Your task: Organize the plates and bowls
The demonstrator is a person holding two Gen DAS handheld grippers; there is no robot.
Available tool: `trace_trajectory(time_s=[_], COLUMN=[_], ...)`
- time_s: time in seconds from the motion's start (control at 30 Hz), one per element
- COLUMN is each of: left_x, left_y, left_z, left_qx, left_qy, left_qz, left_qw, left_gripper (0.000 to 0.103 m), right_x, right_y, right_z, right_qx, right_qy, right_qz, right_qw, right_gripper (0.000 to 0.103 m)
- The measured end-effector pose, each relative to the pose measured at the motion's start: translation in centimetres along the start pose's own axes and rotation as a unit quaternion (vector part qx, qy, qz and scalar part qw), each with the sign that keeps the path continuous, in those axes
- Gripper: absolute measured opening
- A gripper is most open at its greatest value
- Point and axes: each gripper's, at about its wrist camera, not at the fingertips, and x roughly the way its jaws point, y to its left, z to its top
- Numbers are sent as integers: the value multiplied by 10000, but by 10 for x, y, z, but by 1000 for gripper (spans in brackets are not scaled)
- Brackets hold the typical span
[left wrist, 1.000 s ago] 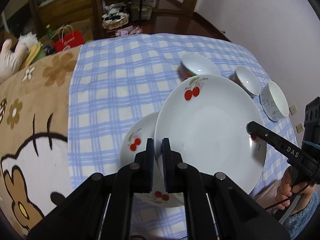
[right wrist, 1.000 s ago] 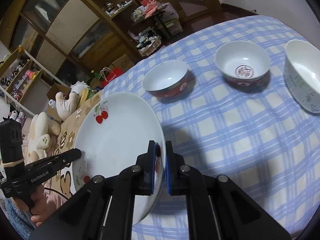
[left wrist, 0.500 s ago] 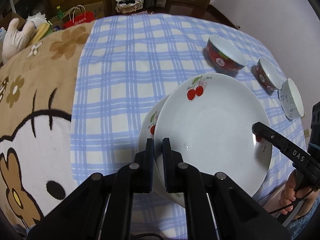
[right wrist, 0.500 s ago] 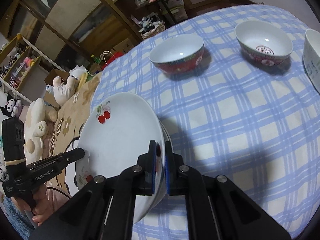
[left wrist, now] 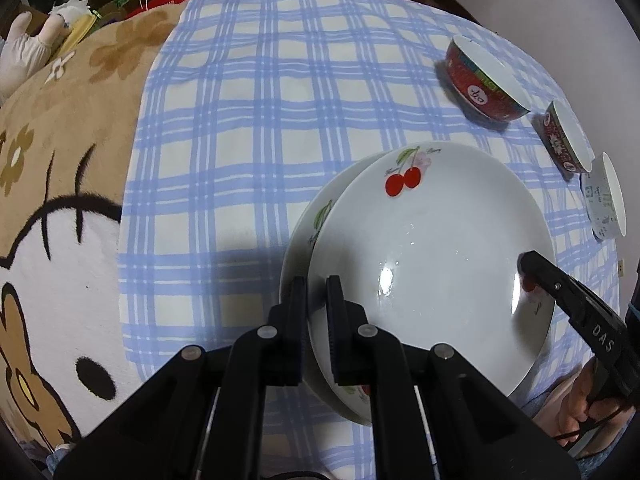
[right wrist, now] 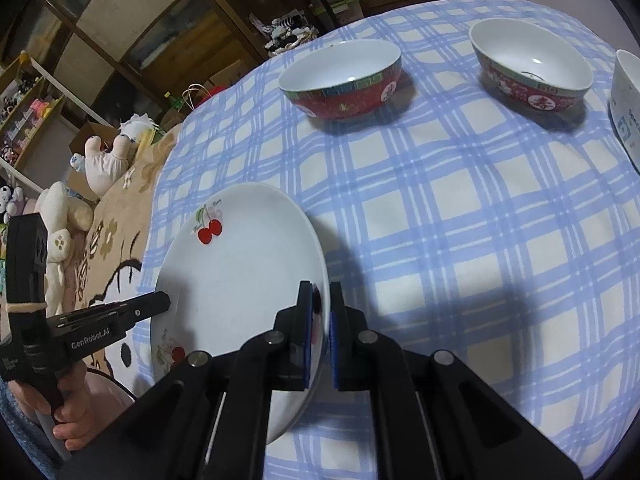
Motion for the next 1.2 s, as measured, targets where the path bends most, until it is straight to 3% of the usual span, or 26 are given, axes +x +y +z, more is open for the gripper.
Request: trace_trajectory(time_s=[0.37, 1.2], left_x=[3, -7], left_y=[-3, -4], left_z=[3, -7], left_qx=[69, 243], left_qy=[10, 57], left_qz=[31, 205], left_qw=[10000, 9995], left_gripper=[11, 15], right_x=[-5, -20], right_y=[10, 10], right_z=[-8, -18], right_qx=[-320, -325], right_qy=[-244, -296], right_qz=[-325, -508], right_qw=[9987, 9977], right_gripper=[9, 9])
